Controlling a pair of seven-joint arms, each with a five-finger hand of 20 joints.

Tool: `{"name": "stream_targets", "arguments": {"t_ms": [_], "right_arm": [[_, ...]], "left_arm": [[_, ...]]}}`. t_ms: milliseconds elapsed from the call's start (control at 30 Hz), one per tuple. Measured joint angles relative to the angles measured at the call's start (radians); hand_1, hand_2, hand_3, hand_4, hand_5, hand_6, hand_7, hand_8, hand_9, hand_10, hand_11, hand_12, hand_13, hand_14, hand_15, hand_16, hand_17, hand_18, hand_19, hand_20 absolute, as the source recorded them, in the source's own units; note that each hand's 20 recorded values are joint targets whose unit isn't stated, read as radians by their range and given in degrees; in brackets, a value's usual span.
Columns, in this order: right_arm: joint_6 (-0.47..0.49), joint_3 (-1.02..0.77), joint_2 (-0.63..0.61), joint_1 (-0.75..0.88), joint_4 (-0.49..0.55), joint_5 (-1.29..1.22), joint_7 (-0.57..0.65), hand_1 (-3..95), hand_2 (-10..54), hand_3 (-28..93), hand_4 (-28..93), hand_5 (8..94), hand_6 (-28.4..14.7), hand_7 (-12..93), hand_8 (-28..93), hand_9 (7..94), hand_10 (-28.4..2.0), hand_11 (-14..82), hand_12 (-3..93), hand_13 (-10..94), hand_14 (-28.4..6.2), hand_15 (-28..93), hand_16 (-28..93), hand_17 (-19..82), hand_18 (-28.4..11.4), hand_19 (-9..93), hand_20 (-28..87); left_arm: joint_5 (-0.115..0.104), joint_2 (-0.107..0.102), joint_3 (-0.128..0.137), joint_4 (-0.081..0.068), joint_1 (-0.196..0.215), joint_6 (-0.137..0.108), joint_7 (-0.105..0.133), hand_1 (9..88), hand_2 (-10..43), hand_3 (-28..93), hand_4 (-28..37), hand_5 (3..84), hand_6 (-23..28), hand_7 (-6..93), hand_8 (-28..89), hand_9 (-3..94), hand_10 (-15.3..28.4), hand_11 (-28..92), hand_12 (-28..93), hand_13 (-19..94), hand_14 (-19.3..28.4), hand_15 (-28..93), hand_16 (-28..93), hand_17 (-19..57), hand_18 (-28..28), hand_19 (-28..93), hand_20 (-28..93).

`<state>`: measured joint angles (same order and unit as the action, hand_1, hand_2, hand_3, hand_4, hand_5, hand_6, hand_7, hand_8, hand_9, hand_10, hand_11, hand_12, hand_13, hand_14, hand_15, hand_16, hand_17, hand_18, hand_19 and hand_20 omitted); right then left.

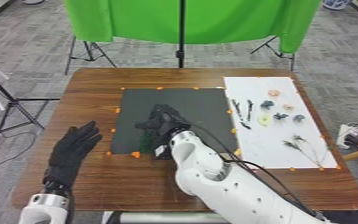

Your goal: Arrange flowers

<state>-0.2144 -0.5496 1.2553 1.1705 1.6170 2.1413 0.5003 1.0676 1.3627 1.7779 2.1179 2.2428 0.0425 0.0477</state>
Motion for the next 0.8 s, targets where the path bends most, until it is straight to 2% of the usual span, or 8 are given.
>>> {"name": "stream_targets", "arguments": {"t_ms": [133,400,800], "right_arm": [[0.027,0.006,-0.026,0.007,0.017,0.13,-0.003,19.2,0.8,66,-11,78.4,-4.7,16,-8,86.6,-14.9,39.8,26.0,93,-5.2,56,33,70,-10.1,93,47],[0.171,0.002,-0.039,0.008,0.028,0.102,0.006,17.8,3.6,65,-12,75.6,-4.7,13,-8,87.2,-15.9,40.6,26.3,93,-5.4,57,33,71,-10.2,93,49],[0.182,0.009,-0.031,-0.001,0.026,0.079,0.004,16.9,4.9,65,-12,73.7,-5.0,13,-8,86.7,-16.3,40.9,26.2,93,-5.6,57,33,71,-10.3,93,49]], "left_arm": [[0.0,0.001,0.003,0.002,0.007,0.0,0.0,19.4,10.0,63,-28.3,42.4,8.3,4.6,-4,37.0,13.8,14,11,27,18.4,25,-2,0.1,15.1,20,19],[0.0,0.002,0.003,0.002,0.008,0.0,-0.003,19.4,9.9,62,-28.3,42.4,8.3,4.6,-4,37.1,13.8,15,10,27,18.5,25,-2,0.0,15.1,20,19],[0.0,0.001,-0.001,0.002,0.006,0.0,-0.002,19.4,9.7,62,-28.3,42.4,8.3,4.7,-4,37.0,13.7,15,11,27,18.5,25,-2,-0.1,15.2,20,19]]}}
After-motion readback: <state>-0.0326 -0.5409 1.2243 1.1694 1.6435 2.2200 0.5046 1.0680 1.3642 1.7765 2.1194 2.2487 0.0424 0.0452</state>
